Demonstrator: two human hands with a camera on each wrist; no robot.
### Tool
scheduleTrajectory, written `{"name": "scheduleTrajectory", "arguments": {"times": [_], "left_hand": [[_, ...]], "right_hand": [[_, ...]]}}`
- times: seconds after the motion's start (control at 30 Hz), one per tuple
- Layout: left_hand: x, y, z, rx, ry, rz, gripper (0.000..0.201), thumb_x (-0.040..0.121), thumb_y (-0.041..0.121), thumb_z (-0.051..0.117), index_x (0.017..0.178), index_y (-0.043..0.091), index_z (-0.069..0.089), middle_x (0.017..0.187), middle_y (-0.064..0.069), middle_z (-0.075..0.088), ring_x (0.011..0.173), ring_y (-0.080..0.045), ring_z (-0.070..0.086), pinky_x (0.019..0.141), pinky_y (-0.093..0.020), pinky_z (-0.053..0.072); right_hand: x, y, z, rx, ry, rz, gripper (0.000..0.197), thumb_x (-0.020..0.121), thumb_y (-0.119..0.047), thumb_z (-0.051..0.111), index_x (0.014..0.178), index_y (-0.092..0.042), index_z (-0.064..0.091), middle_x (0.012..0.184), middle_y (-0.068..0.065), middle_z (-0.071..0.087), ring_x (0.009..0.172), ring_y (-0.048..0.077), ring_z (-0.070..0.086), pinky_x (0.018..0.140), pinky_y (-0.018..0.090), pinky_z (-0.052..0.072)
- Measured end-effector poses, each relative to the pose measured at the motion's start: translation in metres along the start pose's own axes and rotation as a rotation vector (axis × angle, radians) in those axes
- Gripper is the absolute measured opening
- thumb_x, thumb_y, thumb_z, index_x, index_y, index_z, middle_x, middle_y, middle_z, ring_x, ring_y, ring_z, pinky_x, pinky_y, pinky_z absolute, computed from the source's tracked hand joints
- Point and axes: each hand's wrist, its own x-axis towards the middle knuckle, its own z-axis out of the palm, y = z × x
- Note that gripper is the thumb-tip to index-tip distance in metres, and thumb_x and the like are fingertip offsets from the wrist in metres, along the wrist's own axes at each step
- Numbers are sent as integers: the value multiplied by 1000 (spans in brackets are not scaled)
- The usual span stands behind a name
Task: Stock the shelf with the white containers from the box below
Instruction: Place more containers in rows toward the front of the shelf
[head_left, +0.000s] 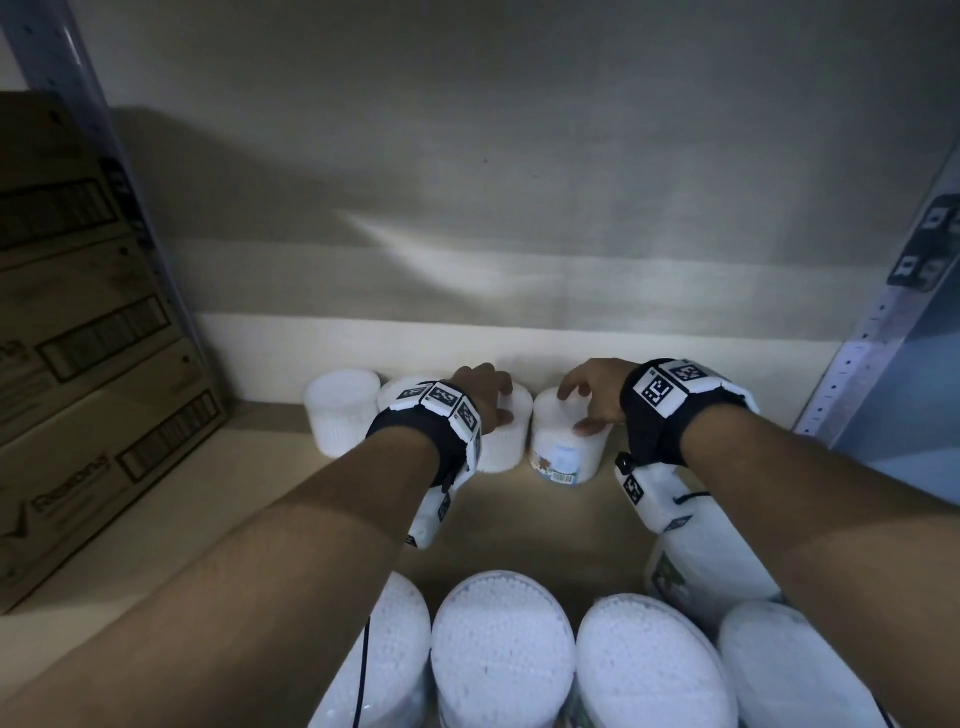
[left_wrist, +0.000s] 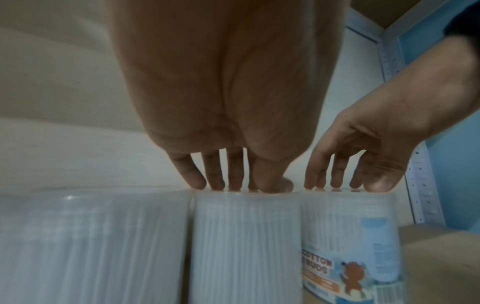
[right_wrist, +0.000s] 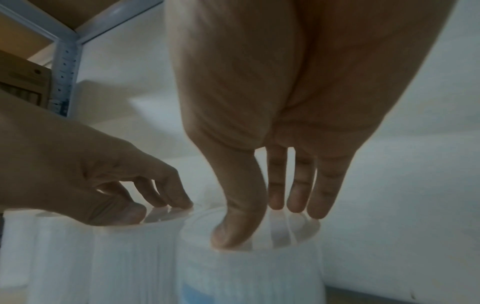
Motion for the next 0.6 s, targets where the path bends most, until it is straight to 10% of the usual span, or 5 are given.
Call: {"name": "scheduleTrajectory", "arguments": {"times": [0.2,0.4,0.6], "left_hand": [[0,0,1,6,2,-5,45,94,33,54,136,18,44,138,-8,43,130,-29,39,107,-43,36],[-2,1,1,0,6,-8,45,95,33,53,137,18,43,139,-8,42,130,-29,39,106,-43,37],[-4,3,1,18,1,-13,45,96,34,51,138,19,42,139,-6,42,131,-29,38,106,-43,37]], "right_hand": [[-1,3,1,6,16,-30,54,79,-1,69,128,-21,59,134,6,54,122,24,53,96,29,44],[7,-1,2,-40,119,101,60,83,-49,63,126,-8,55,128,11,59,115,28,58,96,36,48],[12,-5,13,-40,90,89,64,77,-51,68,124,-9,54,125,10,61,111,28,60,95,39,50]]}}
